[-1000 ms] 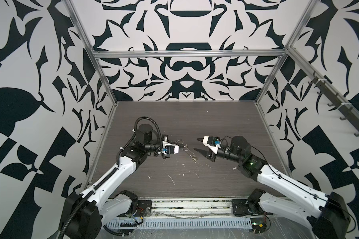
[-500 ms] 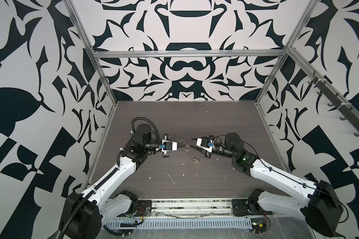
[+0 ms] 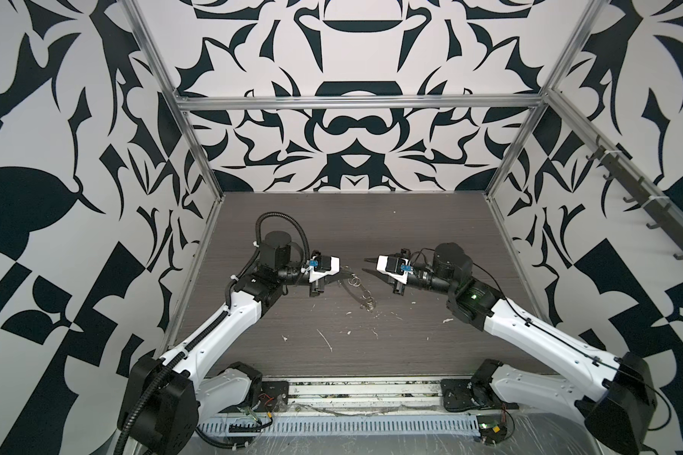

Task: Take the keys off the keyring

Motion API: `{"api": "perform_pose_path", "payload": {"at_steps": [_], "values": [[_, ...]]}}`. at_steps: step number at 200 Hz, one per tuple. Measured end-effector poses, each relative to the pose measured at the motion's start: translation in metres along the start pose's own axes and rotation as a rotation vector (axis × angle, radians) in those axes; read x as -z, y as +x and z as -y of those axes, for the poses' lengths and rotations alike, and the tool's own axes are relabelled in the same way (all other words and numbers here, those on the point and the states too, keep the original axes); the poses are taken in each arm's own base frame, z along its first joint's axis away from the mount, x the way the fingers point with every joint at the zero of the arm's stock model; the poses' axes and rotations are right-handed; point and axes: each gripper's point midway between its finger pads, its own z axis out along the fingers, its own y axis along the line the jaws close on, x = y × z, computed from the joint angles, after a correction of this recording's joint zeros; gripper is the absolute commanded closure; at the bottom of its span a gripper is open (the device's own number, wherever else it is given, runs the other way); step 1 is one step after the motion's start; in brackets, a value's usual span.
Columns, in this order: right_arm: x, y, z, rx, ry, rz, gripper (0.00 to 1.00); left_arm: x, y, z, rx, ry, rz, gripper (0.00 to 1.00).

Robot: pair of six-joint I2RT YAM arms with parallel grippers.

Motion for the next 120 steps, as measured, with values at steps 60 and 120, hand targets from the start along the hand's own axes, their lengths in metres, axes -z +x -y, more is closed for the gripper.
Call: {"api": "perform_pose_path", "payload": {"at_steps": [60,120], "values": [[-0.020,0.019,-0.009,-0.143,-0.123,-0.095,0.79,-0.001,0.007,0.003,0.038,0.024,-0.037,1.00],[-0.022,0.029,-0.019,-0.215,-0.176,-0.141,0.72,0.000,0.012,0.006,0.047,0.031,-0.055,1.00]]}}
